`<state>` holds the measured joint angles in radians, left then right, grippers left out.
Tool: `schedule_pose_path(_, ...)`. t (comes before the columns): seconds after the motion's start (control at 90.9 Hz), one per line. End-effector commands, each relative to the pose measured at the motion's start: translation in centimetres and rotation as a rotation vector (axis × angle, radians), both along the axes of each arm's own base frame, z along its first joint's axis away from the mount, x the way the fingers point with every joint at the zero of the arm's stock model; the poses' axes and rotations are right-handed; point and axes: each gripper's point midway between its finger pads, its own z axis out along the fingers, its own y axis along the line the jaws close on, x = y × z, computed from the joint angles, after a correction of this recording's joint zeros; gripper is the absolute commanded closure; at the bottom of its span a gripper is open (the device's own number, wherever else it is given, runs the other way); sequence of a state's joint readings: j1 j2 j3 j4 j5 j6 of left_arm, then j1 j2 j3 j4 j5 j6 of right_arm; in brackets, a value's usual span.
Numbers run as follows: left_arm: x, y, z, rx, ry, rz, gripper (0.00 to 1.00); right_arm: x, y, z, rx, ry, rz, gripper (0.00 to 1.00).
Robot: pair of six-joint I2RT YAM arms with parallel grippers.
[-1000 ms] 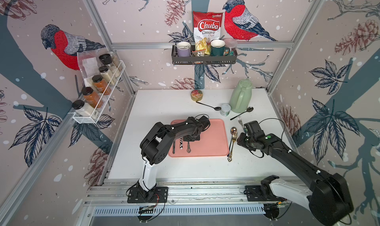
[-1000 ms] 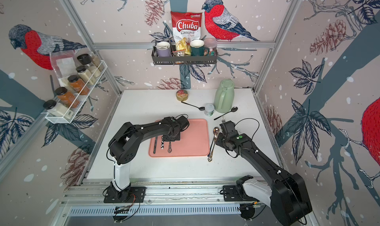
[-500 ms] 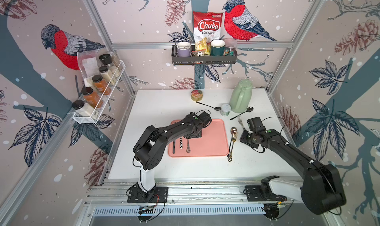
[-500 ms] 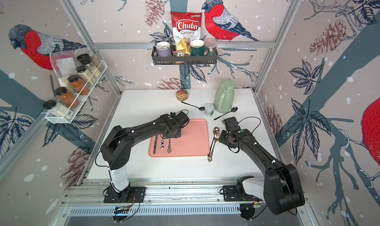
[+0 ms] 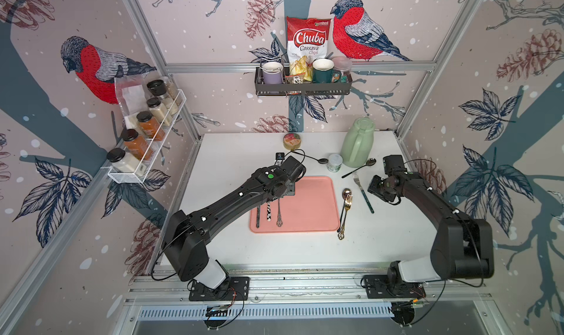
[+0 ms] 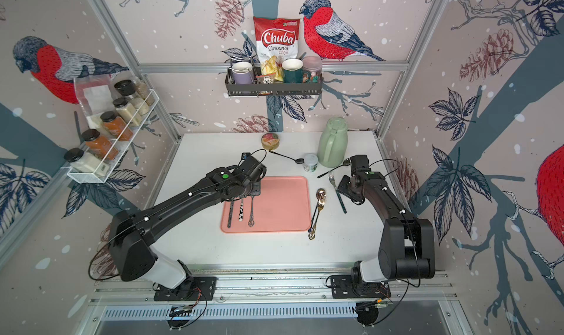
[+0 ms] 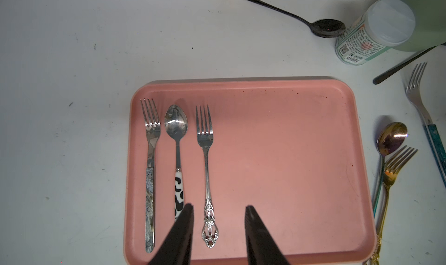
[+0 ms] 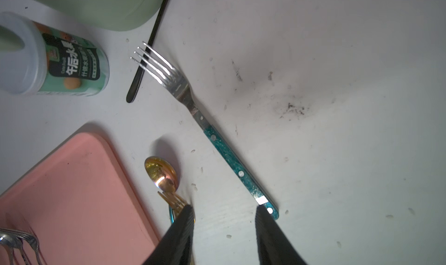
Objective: Set the spoon and fork side by side
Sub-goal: Pick up the spoon from the center of the board.
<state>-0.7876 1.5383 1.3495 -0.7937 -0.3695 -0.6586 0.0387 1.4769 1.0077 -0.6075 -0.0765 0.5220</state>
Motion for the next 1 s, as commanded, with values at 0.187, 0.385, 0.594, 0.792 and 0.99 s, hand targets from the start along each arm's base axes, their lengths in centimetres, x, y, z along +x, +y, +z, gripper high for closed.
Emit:
schedule_pose_path(0.187,-0.4,0.0,-0.2,-0.022,-0.039,-0.056,0.64,3.7,-1.7,-0.9,0.068,0.016,-0.058,0.62)
schedule_pose_path(0.385,-0.6,-2.0,-2.8,-0.059,0.036,-0.106,0.64,1.7,3.1,-0.7,0.083,0.049,0.055,0.62)
schedule_pose_path(0.594,-0.7,-2.5,-3.5,-0.072,0.050,-0.121,0.65,-2.4,10.1,-1.6,0.070,0.067,0.163,0.67)
schedule_pose_path(0.792,-1.1,-2.0,-3.4,-0.071,0.042,-0.122,0.65,-4.1,12.5,-4.5,-0.014,0.134,0.177,0.75)
schedule_pose_path(0.99,-1.5,-1.4,-3.5,-0.062,0.039,-0.119,0.65,-4.8,12.1,-6.8,-0.134,0.183,0.148,0.76)
